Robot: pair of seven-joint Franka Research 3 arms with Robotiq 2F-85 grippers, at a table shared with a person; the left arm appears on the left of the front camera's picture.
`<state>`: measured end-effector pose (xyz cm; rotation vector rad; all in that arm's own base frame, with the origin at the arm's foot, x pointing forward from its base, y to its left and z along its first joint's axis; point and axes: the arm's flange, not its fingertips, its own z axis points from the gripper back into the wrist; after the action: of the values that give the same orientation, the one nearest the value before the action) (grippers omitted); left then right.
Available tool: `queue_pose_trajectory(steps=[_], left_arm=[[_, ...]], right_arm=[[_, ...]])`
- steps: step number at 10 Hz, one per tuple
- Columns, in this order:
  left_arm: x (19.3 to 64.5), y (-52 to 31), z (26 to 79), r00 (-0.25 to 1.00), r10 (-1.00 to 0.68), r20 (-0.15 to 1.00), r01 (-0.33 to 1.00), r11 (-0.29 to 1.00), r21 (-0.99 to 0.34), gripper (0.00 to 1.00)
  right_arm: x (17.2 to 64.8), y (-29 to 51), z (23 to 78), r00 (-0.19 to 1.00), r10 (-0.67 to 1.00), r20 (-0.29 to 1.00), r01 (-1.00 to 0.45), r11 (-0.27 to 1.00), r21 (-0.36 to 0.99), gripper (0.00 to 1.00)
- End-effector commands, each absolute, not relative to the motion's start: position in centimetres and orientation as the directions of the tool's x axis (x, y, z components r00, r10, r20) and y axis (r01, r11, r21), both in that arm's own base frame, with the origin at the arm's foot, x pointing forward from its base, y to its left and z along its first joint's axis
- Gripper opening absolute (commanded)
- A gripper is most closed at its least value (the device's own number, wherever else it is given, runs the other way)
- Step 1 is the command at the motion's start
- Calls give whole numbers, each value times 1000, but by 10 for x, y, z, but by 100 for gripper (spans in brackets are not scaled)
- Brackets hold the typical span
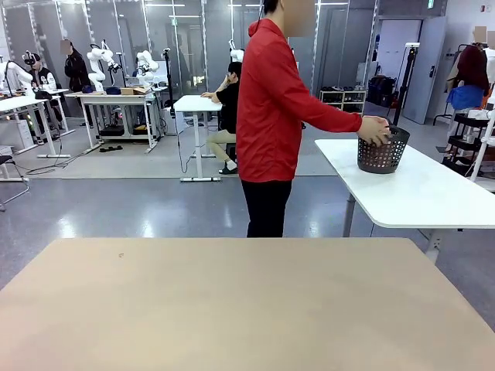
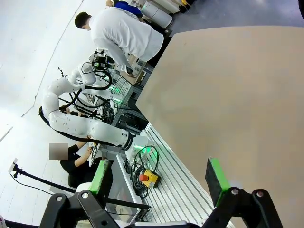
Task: Fold the towel.
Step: Grab the top end of the 100 cm Hotel Towel extended by the human.
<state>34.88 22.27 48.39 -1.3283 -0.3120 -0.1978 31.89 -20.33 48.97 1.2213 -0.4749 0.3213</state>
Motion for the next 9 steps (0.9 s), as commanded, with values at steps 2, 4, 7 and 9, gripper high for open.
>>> queue_pose_trajectory(steps=[2,4,7,9], left_arm=[[348,224,484,939,32,341,327,222,-919,100],[348,224,484,939,32,341,327,222,-919,100],[348,224,484,939,32,341,327,222,-919,100],[348,224,484,939,32,341,327,222,-919,100]], right_arm=[[321,-204,491,847,-20,531,-502,301,811,100],[321,-204,491,847,-20,531,-502,301,811,100],[321,-204,491,847,-20,531,-502,301,811,100],[321,-204,491,847,-20,531,-502,301,811,100]])
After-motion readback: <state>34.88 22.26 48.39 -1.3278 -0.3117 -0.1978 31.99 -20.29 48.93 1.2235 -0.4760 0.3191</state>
